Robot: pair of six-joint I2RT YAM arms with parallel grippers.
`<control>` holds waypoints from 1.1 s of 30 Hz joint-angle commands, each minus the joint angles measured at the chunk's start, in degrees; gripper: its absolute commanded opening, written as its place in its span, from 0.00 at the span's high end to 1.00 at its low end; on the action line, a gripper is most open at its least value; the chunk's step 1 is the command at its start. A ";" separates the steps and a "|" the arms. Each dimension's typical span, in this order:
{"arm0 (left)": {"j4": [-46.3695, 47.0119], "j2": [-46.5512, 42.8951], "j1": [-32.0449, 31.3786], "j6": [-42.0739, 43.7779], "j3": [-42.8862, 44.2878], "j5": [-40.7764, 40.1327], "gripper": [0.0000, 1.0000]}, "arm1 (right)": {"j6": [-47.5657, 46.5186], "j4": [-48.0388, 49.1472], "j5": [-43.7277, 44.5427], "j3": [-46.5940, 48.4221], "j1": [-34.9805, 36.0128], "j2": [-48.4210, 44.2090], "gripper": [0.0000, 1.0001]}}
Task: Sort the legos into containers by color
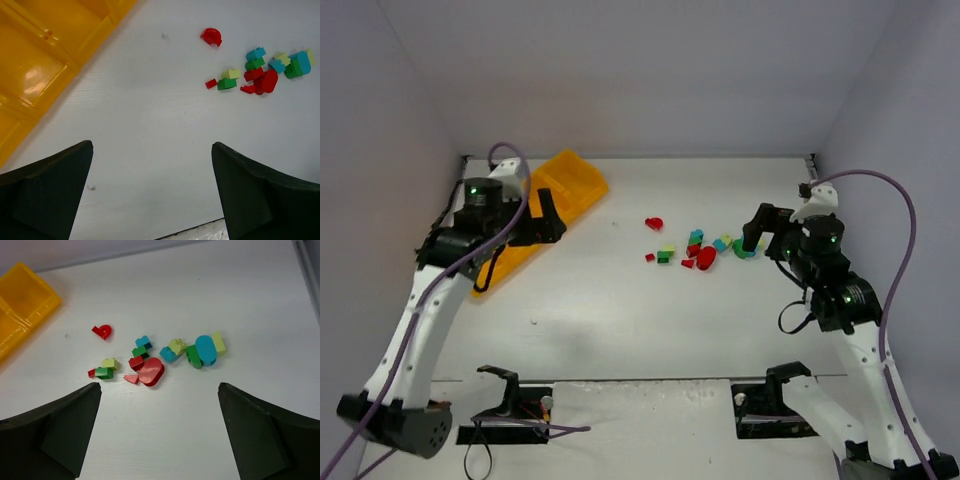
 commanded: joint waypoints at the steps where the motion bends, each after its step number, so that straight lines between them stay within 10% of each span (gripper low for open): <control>1: 9.02 8.28 -3.69 0.29 4.50 0.43 0.03 | 3.80 5.32 0.80 0.16 0.39 4.95 0.02; 33: 14.56 74.49 -22.16 11.10 47.40 -8.54 0.03 | 5.91 9.37 -1.05 0.95 -0.05 16.83 0.04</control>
